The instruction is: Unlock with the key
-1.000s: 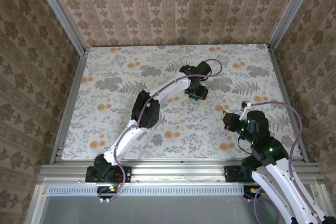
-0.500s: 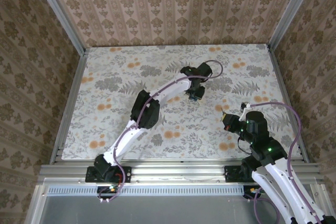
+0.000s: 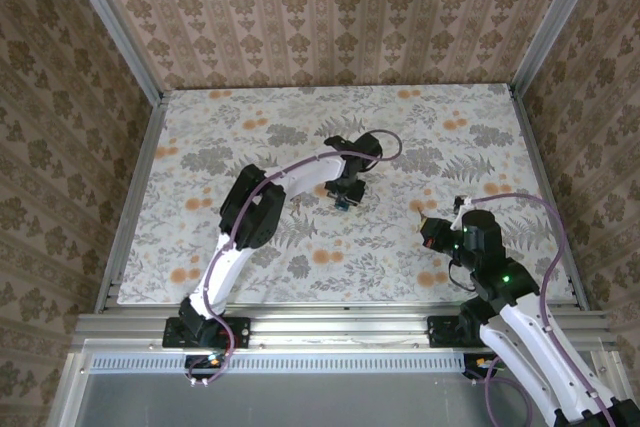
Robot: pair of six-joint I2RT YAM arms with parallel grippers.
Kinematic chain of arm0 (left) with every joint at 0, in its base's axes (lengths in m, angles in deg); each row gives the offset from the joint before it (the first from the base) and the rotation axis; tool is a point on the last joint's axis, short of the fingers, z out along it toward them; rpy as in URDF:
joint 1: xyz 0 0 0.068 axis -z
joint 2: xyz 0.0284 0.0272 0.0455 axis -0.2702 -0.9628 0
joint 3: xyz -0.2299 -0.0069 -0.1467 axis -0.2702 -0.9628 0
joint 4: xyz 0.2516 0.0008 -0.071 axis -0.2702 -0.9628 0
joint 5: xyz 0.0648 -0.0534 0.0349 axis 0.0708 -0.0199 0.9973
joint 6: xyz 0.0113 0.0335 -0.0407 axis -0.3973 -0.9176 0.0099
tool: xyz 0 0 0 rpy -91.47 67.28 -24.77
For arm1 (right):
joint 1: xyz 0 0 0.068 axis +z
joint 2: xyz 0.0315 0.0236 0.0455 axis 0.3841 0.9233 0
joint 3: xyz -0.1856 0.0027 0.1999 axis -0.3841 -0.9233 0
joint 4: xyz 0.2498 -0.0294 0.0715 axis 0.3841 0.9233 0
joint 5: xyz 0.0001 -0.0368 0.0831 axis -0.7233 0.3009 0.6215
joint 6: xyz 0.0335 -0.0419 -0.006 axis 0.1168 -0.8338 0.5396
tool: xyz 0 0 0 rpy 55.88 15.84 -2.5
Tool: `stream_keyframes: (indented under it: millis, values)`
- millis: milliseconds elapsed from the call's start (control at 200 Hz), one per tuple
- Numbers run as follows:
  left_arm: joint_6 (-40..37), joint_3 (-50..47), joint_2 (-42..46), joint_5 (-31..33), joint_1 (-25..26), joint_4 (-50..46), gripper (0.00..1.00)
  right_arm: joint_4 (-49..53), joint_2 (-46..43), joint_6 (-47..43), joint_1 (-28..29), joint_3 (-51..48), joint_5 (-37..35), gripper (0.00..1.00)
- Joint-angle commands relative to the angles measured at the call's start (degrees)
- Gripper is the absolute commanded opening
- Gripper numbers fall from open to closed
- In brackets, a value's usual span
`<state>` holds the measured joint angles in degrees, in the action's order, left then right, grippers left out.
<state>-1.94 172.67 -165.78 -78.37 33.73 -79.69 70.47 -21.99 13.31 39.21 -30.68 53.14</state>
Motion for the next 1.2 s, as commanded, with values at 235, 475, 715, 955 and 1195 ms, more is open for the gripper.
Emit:
stream_keyframes:
  millis: [235,475,715,955,1195]
  values:
    - [3.2,-1.8,0.6,-1.4,-0.2,-2.8,0.49,-2.6,-0.6,1.1,-0.5,-1.0,1.1,0.00]
    - [4.1,-0.6,0.0,-1.6,0.2,-6.1,0.48,-2.6,-1.4,1.1,-0.5,-1.5,1.1,0.00]
    - [4.5,-1.7,0.4,-2.5,0.1,-5.8,0.48,-4.2,-0.7,1.3,-0.4,-2.0,1.6,0.00]
    - [5.1,-1.3,-2.2,-6.0,-0.8,-5.3,0.39,-4.1,-1.0,1.4,-0.5,-2.0,1.8,0.00]
    - [7.0,-4.3,-0.3,-5.9,-1.6,-3.6,0.27,-5.4,-0.5,1.7,-0.5,-2.6,2.1,0.00]
